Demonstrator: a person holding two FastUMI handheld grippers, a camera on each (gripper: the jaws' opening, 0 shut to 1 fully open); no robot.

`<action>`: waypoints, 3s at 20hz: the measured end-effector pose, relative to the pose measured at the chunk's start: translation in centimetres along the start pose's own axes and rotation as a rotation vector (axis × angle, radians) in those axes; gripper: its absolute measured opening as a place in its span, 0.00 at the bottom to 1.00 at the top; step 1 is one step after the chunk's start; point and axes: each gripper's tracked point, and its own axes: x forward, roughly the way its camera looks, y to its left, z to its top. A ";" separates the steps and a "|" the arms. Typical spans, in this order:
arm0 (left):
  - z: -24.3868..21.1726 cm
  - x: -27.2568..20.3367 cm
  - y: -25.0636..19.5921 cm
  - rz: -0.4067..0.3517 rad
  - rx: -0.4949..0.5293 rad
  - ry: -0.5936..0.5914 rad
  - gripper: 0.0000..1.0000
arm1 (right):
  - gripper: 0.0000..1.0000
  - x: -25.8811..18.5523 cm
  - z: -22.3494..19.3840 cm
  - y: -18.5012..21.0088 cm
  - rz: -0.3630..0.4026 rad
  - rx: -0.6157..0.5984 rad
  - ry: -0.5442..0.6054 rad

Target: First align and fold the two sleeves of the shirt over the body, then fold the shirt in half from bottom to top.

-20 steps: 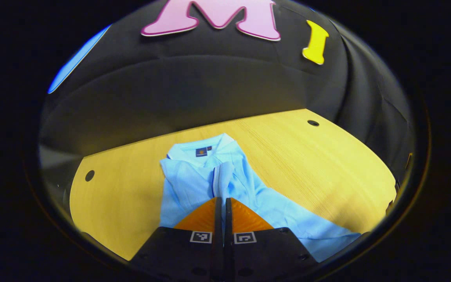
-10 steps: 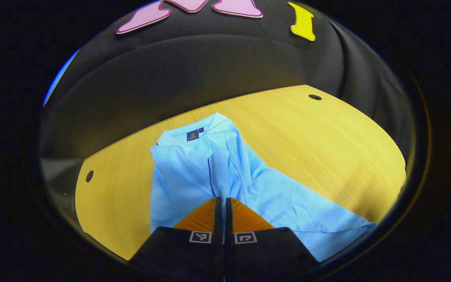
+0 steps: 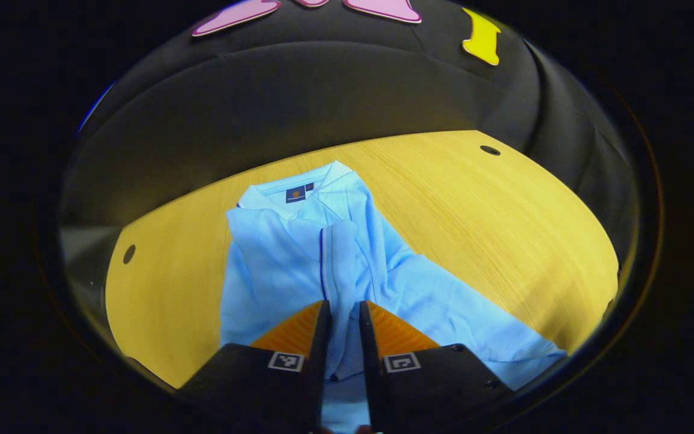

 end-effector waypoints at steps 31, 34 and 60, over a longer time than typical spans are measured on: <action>-23.2 -25.0 3.5 0.132 -0.185 0.071 0.90 | 0.97 -7.3 -18.5 2.0 -0.072 -0.014 0.467; -24.8 -24.6 4.1 0.152 -0.202 0.109 0.90 | 0.97 -7.6 -20.4 2.1 -0.082 -0.012 0.518; -24.8 -24.2 3.0 0.163 -0.300 0.097 0.06 | 0.05 -5.5 -19.1 6.0 0.022 0.010 0.477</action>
